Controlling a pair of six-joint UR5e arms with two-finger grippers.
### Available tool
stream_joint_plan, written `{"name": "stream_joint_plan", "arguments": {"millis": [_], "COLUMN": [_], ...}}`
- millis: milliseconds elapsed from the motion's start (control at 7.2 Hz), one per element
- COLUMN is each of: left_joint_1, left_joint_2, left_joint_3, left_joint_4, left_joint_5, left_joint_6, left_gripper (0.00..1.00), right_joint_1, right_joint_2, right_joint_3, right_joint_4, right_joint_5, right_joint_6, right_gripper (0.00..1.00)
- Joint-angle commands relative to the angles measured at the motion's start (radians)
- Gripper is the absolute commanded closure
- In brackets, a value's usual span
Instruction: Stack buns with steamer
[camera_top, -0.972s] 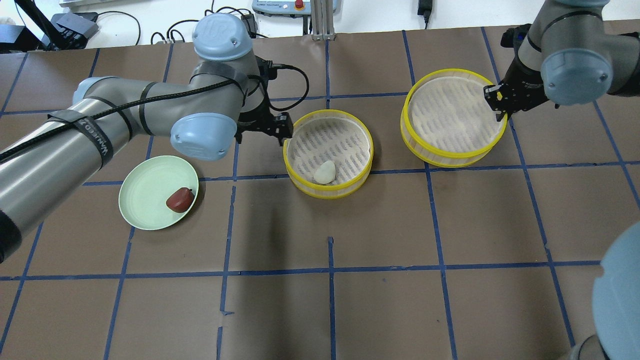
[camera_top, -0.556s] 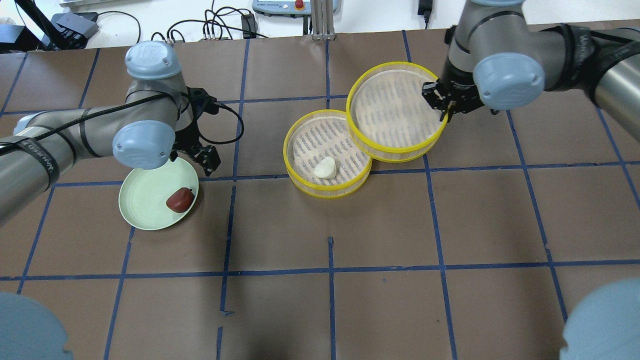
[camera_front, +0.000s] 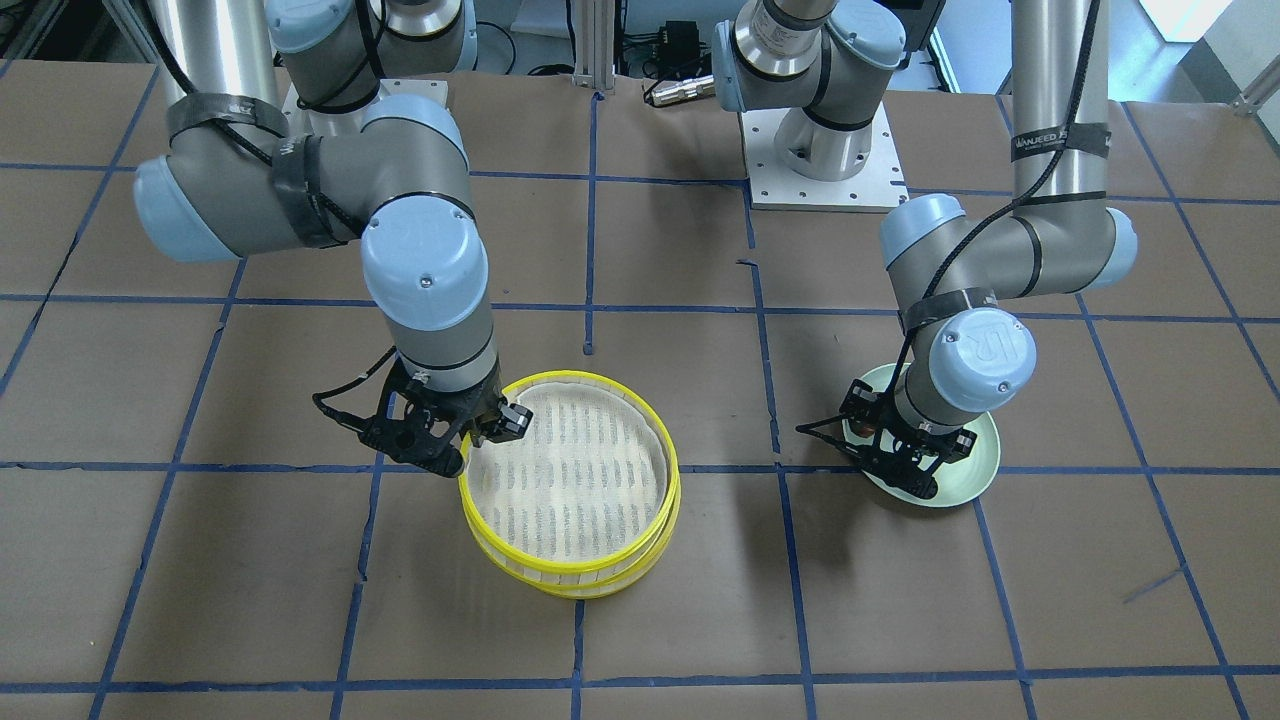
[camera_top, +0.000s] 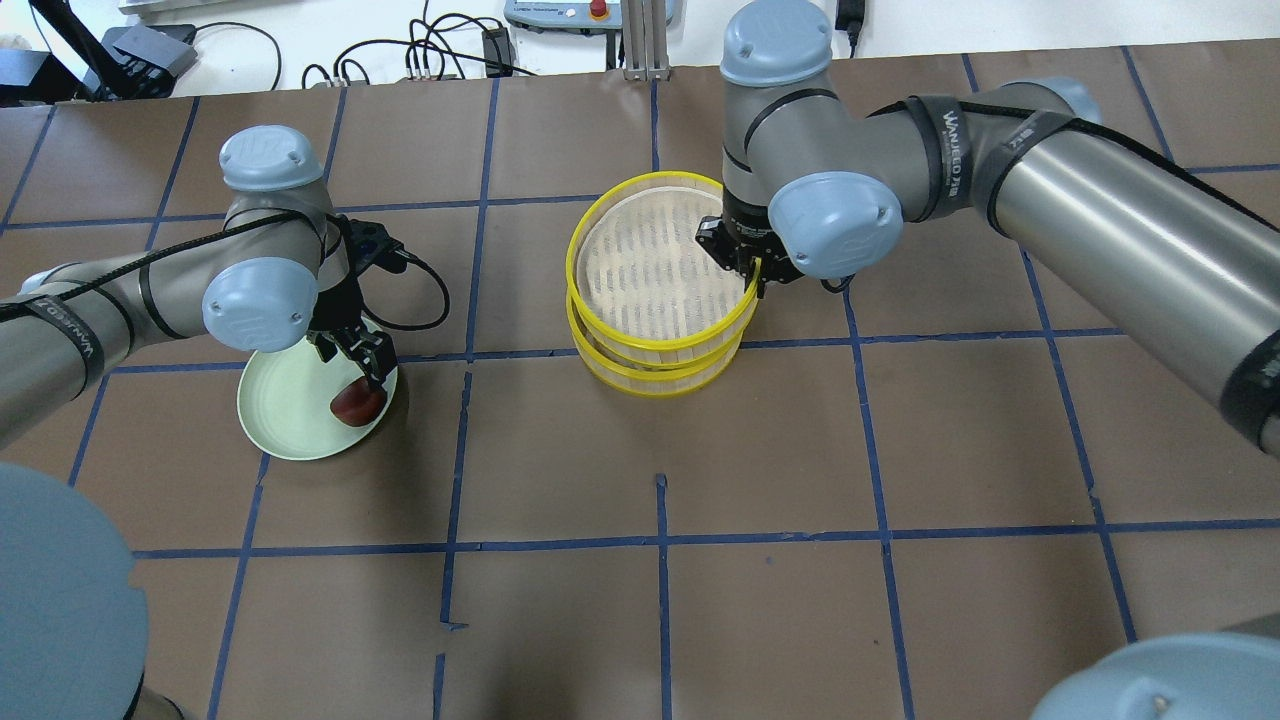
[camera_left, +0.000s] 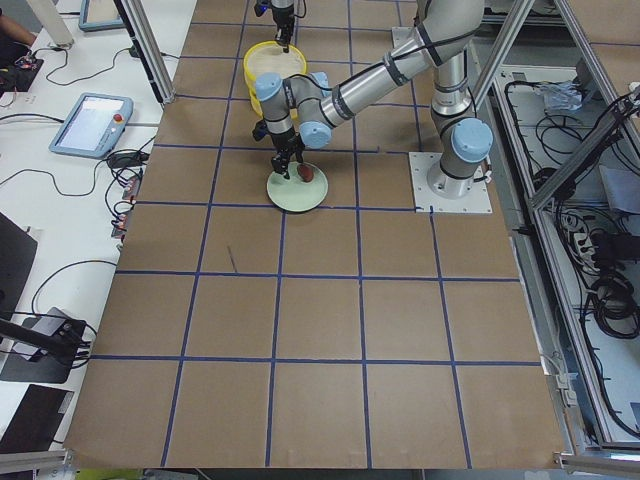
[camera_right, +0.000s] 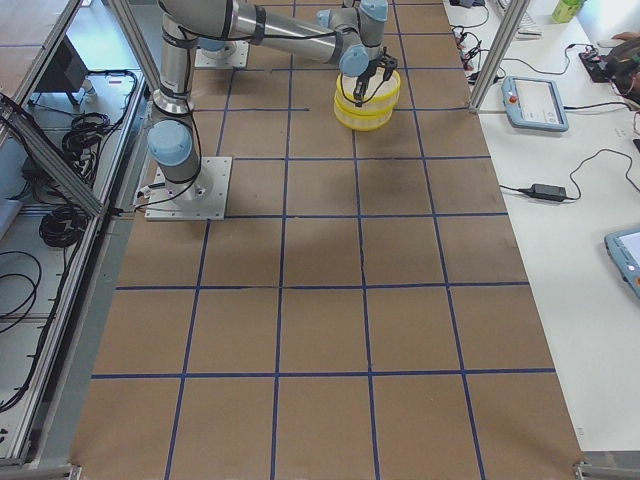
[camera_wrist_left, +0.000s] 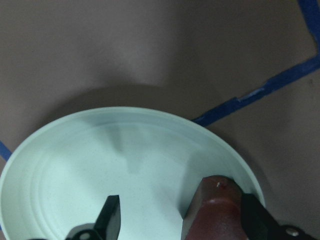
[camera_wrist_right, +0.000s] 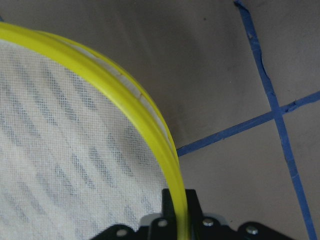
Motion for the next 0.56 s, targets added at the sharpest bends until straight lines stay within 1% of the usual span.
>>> {"name": "stream_joint_plan", "arguments": {"millis": [0, 278, 417], "left_joint_1": [0.003, 0.003, 0.002], "left_joint_2": [-0.007, -0.006, 0.005], "left_joint_3": [-0.021, -0.023, -0.005], "left_joint_4": [0.000, -0.009, -0.026], "left_joint_5": [-0.007, -0.003, -0.001], "left_joint_6": [0.000, 0.001, 0.001], "left_gripper": [0.67, 0.86, 0.90], "right_joint_1": [0.010, 0.010, 0.007], "right_joint_2": [0.017, 0.020, 0.023], "right_joint_3": [-0.002, 0.001, -0.004], "right_joint_4": [-0.009, -0.009, -0.007], "right_joint_5": [0.003, 0.015, 0.050], "right_joint_6": [0.001, 0.002, 0.007], "right_gripper": [0.93, 0.92, 0.92]}}
